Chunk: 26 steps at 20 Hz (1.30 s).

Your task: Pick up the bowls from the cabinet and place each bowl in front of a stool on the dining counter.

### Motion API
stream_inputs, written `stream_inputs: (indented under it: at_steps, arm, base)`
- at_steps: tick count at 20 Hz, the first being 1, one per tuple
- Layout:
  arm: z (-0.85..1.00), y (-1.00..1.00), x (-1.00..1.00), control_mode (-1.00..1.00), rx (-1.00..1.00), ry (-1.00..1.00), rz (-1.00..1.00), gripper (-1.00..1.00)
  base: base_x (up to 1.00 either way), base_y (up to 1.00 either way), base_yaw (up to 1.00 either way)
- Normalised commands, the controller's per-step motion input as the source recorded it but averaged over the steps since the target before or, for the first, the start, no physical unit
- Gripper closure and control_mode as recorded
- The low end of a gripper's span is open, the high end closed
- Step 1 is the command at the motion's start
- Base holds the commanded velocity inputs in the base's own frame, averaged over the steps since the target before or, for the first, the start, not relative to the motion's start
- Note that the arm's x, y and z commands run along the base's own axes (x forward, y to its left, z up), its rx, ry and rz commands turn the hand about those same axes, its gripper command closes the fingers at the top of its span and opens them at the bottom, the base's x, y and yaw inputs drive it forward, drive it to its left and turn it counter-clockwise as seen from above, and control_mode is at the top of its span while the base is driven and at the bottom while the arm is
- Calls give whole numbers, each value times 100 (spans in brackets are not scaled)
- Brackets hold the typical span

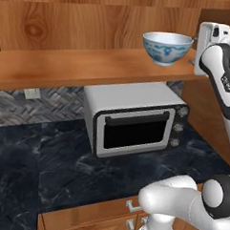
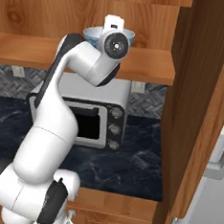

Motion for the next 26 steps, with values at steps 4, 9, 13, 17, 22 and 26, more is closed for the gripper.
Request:
stream_inputs:
  at_steps: [4, 9, 13, 17, 22, 26]
  arm:
    - [-1, 0, 15, -100, -3, 0, 0, -100]
    - [0, 7, 28, -100, -3, 0, 0, -100]
    - [0, 12, 26, -100, 0, 3, 0, -100]
    - [0, 2, 19, -100, 0, 7, 0, -100]
    - [0, 0, 19, -100, 0, 4, 0, -100]
    - [-1, 0, 28, -100, 0, 0, 1, -100]
  base:
    - [0, 0, 0]
    - [0, 0, 0]
    - [0, 0, 0]
    - [0, 0, 0]
    - [0, 0, 0]
    - [0, 0, 0]
